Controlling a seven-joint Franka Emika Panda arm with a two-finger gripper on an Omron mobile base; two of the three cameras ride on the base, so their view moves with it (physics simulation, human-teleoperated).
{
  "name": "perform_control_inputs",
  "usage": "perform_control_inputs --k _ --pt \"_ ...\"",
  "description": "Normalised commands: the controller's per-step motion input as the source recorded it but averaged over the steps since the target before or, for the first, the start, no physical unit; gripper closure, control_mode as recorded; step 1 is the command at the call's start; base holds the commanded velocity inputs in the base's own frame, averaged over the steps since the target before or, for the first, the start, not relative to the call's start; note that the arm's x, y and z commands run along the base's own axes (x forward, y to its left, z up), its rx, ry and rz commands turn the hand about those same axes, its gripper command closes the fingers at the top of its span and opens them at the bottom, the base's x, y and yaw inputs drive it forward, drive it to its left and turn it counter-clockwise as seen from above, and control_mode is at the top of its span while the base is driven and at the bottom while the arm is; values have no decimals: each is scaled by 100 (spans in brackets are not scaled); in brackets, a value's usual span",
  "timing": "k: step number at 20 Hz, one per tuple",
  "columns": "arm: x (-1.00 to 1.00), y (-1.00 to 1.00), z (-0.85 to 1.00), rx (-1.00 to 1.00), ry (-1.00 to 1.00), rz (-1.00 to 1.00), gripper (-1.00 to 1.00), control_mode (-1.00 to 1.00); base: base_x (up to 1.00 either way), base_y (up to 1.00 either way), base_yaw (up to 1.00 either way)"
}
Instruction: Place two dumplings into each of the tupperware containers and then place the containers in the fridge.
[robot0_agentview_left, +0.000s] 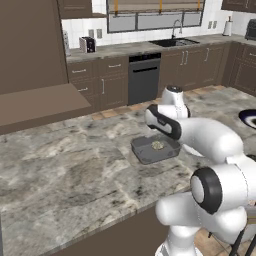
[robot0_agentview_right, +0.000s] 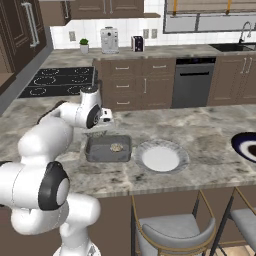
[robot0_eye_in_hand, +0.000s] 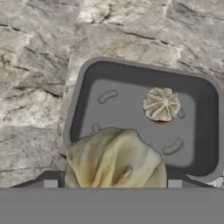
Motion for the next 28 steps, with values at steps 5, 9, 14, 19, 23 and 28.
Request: perform_control_inputs --k 5,9,14,19,23,28 --pt "34 4 -96 0 17 0 100 -100 0 0 0" --pt "26 0 -82 0 3 -1 100 -100 0 0 0" --pt "49 0 -41 0 0 -1 100 -100 0 0 0" --pt "67 0 -24 4 0 -1 100 -100 0 0 0" --pt "20 0 -17 2 0 0 -100 -100 0 0 0" --pt "1 0 -24 1 -1 0 -100 -100 0 0 0"
